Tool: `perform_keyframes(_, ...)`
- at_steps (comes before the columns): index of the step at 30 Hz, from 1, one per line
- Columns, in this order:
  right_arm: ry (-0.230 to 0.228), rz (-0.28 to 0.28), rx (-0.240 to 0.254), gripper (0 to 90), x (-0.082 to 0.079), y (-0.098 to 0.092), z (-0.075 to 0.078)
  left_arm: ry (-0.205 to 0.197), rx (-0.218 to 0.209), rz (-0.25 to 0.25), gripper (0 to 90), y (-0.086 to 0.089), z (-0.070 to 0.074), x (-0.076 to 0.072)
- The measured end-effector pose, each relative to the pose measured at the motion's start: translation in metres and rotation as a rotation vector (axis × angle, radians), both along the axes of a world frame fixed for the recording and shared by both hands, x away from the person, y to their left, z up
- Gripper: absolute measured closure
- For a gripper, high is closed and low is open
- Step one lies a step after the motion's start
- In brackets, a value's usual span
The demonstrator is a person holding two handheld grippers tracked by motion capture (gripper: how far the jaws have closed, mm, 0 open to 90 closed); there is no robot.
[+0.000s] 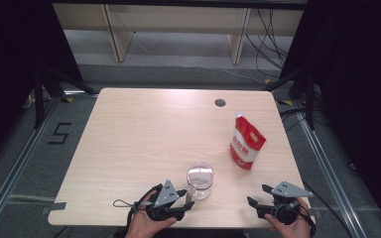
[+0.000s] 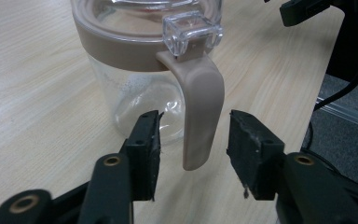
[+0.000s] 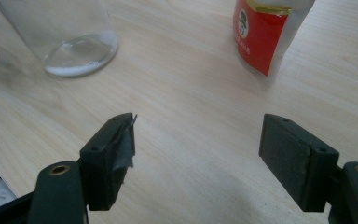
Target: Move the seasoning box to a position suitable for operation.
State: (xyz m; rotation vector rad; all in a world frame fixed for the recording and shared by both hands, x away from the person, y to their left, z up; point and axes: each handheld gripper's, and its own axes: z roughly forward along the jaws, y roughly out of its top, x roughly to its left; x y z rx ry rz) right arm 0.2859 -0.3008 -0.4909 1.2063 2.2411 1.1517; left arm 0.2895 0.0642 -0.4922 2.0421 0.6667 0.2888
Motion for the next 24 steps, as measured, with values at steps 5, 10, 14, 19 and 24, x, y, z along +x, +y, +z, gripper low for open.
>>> perform_keyframes(5,0.000,0.016,-0.003,27.6,0.001,0.000,0.000,-0.022,-0.008,-0.004,67.4,-0.001,0.000,-0.002)
perform_keyframes(10,-0.004,0.017,-0.003,27.5,0.001,0.000,0.000,-0.024,0.012,0.004,72.1,0.005,0.002,0.000)
perform_keyframes(14,0.015,0.006,0.002,27.5,-0.001,0.001,0.000,-0.019,0.007,0.022,72.3,0.015,0.003,0.005)
perform_keyframes(19,-0.018,0.021,-0.012,27.5,0.001,0.000,0.000,-0.025,0.018,0.034,72.3,0.025,0.003,0.012)
perform_keyframes(24,-0.017,0.025,-0.017,27.5,0.001,0.000,0.000,-0.035,0.025,0.078,72.3,0.033,0.003,0.019)
